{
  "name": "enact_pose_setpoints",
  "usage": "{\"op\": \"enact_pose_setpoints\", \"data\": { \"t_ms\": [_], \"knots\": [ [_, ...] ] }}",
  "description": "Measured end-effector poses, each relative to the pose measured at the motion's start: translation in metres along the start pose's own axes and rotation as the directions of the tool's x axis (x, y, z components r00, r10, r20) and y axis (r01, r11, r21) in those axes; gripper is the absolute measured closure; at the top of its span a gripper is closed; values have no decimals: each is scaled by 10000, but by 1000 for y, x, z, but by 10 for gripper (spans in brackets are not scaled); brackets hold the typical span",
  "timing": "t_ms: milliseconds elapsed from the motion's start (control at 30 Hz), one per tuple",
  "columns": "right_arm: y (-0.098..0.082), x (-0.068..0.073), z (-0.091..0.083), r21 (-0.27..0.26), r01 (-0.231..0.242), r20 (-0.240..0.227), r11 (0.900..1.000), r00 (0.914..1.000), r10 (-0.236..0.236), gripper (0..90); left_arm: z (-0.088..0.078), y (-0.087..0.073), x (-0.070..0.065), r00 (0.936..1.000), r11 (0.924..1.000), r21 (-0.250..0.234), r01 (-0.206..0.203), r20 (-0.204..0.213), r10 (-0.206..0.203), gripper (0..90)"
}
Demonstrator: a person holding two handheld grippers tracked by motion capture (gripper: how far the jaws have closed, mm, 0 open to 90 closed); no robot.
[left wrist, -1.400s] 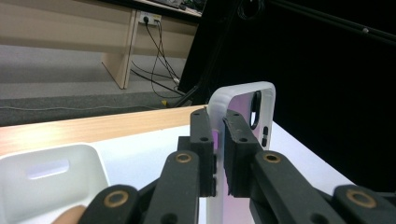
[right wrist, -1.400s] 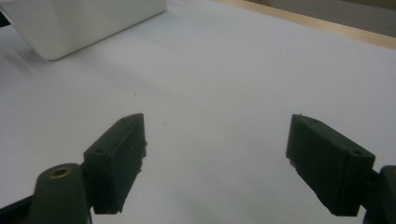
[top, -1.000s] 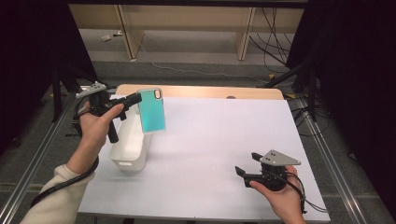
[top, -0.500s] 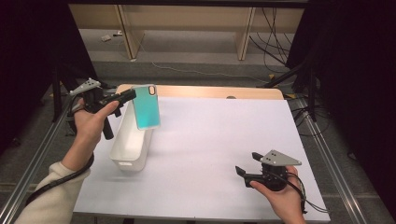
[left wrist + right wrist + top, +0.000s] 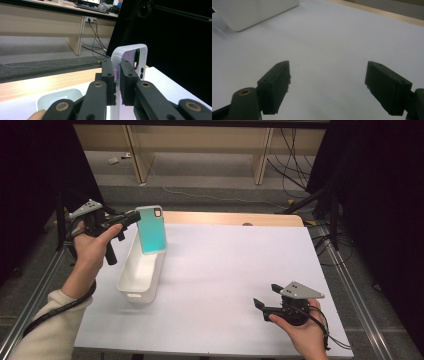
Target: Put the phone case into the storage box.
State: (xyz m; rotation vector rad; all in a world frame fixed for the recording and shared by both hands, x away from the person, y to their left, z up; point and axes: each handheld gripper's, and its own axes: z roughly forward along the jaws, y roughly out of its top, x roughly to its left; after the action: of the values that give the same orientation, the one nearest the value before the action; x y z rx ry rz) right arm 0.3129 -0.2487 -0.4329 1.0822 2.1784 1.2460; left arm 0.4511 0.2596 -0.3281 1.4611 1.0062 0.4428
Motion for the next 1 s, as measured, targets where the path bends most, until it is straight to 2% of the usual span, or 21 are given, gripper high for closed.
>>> {"op": "enact_pose_setpoints", "data": {
  "t_ms": [67,100,133,300,367,400,500,533,1000],
  "knots": [
    [0,0,0,-7,-11,0,10000,10000,11,217,0,1,1,10000,10000,-24,16,-12,-17,831],
    [0,-1,-2,57,124,119,9999,9999,-125,218,0,1,2,10000,10000,-20,-16,-11,16,831],
    [0,-1,-1,-55,79,48,10000,10000,-79,220,0,1,2,10000,10000,-10,-22,-20,22,831],
    [0,0,-2,32,-100,14,9999,9999,100,222,0,2,6,9999,10000,-17,-34,-99,34,831],
    [0,0,-4,177,-80,-5,9998,10000,80,222,0,2,7,9999,10000,-44,-57,-131,56,831],
    [-1,-1,-2,-30,-54,55,10000,10000,54,222,0,2,8,9999,10000,-46,-65,-146,65,831],
    [-2,-1,-3,-18,-83,36,10000,10000,83,222,0,2,9,9997,10000,-28,-84,-228,83,831],
    [-1,-1,-4,148,-83,12,9999,10000,83,222,1,2,10,9997,9999,-18,-114,-236,114,830],
    [-2,-1,-3,151,-126,-12,9998,9999,126,222,-2,5,18,9985,10000,7,-94,-544,94,830]
  ]
}}
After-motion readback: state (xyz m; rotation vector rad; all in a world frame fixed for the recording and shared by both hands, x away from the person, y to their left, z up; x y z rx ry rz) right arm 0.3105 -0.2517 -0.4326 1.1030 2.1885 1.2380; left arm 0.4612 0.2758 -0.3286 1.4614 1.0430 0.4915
